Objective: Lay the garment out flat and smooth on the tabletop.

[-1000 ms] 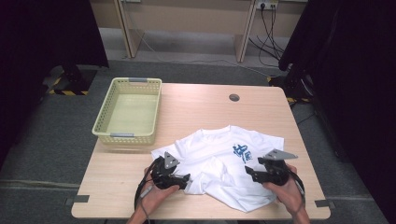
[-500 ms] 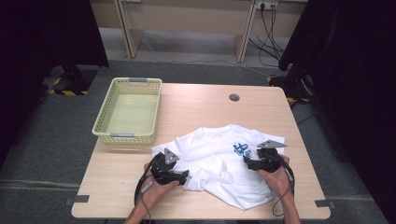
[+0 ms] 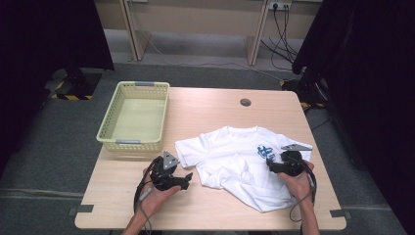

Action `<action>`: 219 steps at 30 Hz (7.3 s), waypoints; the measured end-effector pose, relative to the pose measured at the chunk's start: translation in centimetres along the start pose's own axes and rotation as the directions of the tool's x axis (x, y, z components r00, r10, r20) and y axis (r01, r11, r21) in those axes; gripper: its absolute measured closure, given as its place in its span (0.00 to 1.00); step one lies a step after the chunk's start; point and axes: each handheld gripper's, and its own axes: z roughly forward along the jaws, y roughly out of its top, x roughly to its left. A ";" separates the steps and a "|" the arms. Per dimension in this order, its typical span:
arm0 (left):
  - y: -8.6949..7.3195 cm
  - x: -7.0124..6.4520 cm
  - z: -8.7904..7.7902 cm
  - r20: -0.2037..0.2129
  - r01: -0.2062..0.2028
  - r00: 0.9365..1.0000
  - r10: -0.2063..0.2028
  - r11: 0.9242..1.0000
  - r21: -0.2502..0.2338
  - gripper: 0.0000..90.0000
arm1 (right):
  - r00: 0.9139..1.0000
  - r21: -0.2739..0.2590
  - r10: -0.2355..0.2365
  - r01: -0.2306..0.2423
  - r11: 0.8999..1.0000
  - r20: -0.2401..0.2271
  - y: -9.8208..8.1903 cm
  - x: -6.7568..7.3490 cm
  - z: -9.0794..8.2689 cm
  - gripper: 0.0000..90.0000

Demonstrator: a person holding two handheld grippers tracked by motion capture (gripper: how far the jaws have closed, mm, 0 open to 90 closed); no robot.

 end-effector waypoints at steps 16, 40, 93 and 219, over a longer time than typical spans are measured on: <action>-3.9 1.0 -2.1 -0.009 -0.017 1.000 0.017 0.999 0.032 0.14 | 0.961 -0.057 -0.157 0.147 0.987 -0.228 2.3 5.8 -0.7 0.47; -3.9 1.1 -2.1 -0.015 -0.012 1.000 0.012 0.999 0.031 0.14 | 0.842 -0.221 -0.426 0.369 0.903 -0.332 0.5 12.2 -7.0 0.99; -0.7 -10.1 1.9 0.123 -0.130 0.984 0.129 0.991 0.005 0.13 | 0.985 -0.053 -0.118 0.112 0.992 -0.129 -5.9 0.9 -9.0 0.51; -0.7 -5.3 1.5 0.102 -0.125 0.988 0.119 0.991 0.056 0.10 | 0.998 0.118 -0.058 0.054 0.992 0.030 -10.9 -2.0 -11.7 0.27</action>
